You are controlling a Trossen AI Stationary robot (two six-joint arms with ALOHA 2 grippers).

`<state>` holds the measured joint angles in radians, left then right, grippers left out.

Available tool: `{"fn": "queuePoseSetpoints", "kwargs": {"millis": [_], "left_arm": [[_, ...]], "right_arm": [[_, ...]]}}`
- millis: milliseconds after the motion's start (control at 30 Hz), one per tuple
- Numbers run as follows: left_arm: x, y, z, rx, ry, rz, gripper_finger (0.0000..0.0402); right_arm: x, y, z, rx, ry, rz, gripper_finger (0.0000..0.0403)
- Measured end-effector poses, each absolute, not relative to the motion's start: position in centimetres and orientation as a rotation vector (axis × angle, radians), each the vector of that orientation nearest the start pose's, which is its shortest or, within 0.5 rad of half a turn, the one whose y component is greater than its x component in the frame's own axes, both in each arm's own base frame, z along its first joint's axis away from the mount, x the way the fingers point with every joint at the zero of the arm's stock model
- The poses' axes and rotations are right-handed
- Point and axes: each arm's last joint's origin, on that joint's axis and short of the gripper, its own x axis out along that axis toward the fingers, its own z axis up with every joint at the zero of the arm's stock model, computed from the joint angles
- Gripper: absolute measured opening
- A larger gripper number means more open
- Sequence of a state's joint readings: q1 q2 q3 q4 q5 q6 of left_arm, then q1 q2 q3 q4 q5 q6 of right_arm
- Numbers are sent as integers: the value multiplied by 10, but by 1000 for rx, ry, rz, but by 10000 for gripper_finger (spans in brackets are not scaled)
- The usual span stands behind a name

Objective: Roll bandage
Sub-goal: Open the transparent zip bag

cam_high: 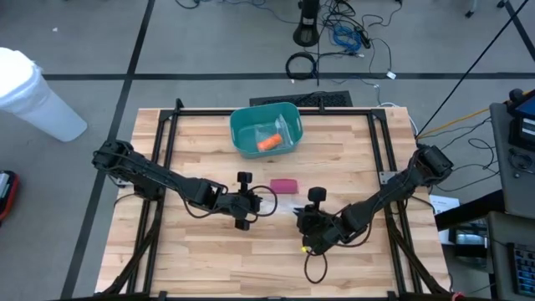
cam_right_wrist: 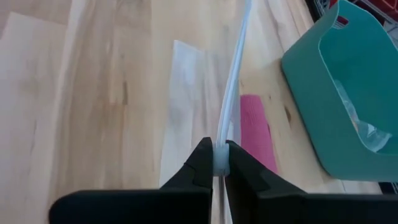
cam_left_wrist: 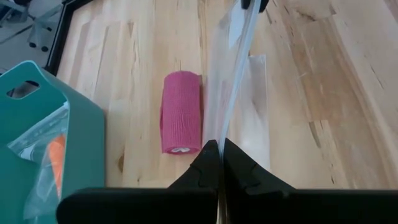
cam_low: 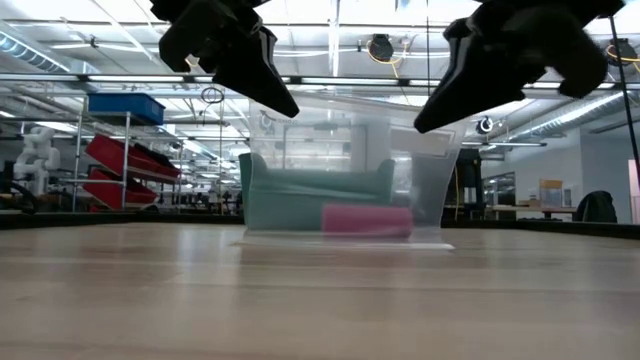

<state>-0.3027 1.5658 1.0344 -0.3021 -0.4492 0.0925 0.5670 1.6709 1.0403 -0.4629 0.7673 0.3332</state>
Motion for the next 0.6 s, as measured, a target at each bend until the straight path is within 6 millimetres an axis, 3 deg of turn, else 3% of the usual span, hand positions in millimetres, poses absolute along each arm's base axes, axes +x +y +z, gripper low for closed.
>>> {"fn": "queuePoseSetpoints", "kwargs": {"millis": [267, 600], "left_arm": [[313, -85, 226, 394, 779, 107, 0], [314, -85, 228, 390, 750, 123, 0]], "right_arm": [[271, 162, 204, -355, 780, -276, 13], [265, 159, 211, -281, 763, -322, 60]]}}
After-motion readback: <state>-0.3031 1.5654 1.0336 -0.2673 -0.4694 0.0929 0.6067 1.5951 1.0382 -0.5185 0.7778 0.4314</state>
